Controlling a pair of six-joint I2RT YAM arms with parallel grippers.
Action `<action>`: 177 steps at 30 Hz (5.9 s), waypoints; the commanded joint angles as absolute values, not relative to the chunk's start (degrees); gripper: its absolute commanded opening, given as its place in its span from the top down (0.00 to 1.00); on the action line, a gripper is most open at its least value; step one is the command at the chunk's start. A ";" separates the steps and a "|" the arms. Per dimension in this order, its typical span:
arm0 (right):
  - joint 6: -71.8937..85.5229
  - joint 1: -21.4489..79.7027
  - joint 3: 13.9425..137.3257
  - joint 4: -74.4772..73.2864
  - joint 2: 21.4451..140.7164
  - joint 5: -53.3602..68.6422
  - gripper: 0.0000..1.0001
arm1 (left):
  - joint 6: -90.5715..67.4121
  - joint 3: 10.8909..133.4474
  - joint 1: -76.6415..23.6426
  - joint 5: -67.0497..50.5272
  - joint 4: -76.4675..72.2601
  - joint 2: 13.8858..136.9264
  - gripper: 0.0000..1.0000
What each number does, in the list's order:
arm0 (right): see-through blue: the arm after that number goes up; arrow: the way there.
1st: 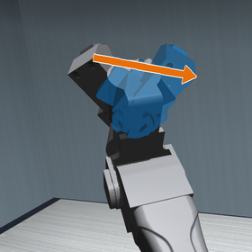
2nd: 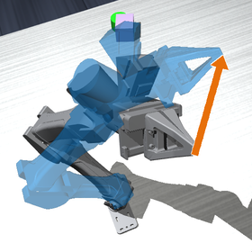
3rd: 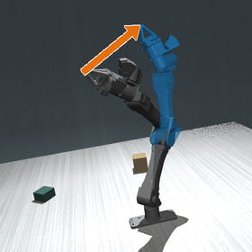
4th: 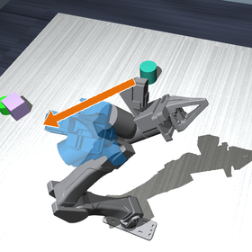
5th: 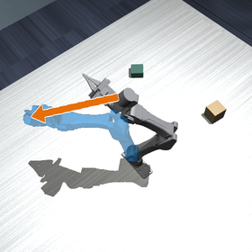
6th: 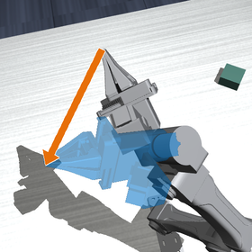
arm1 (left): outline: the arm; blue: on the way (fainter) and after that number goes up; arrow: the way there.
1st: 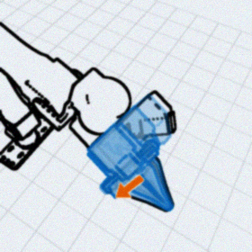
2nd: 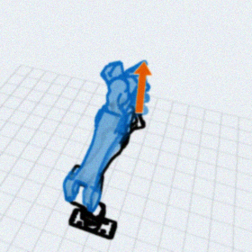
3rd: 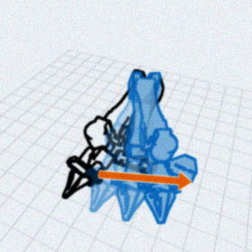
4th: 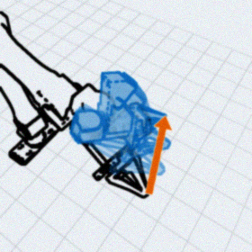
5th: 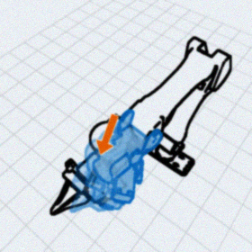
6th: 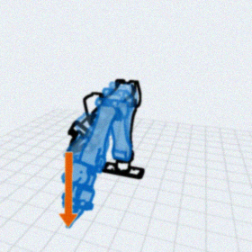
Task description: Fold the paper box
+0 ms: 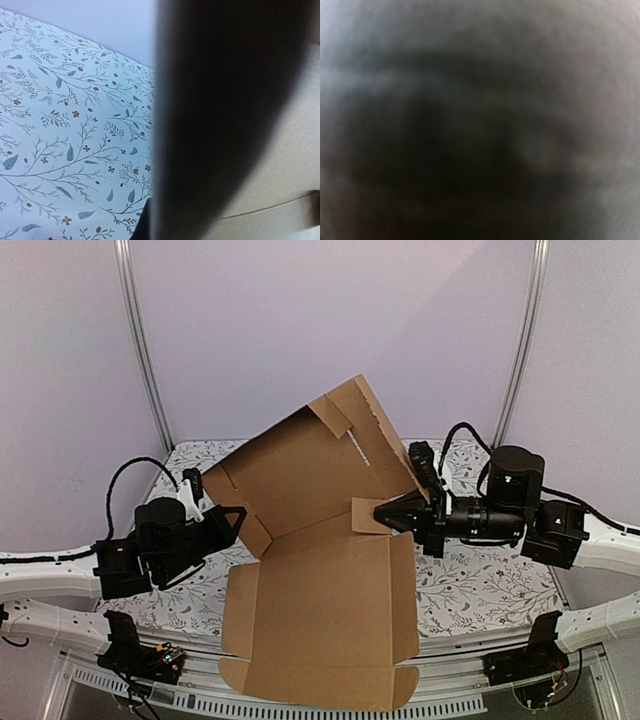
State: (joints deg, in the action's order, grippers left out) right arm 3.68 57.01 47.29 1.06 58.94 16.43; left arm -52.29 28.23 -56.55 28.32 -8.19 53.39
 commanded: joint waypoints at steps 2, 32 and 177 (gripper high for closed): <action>3.37 57.31 48.02 -5.87 55.40 11.47 0.94 | -51.40 29.54 -55.55 28.51 -10.42 53.34 1.00; 11.50 57.88 52.12 -12.34 50.76 20.72 0.92 | -48.60 26.60 -55.55 46.01 -5.24 53.92 1.00; 10.51 64.58 66.31 -2.18 88.38 -20.03 0.56 | -43.16 30.97 -56.44 48.61 5.73 55.09 1.00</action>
State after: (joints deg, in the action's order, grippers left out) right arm 8.78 64.14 66.87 -6.44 86.08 -16.16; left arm -41.95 28.47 -56.18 47.94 5.23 54.13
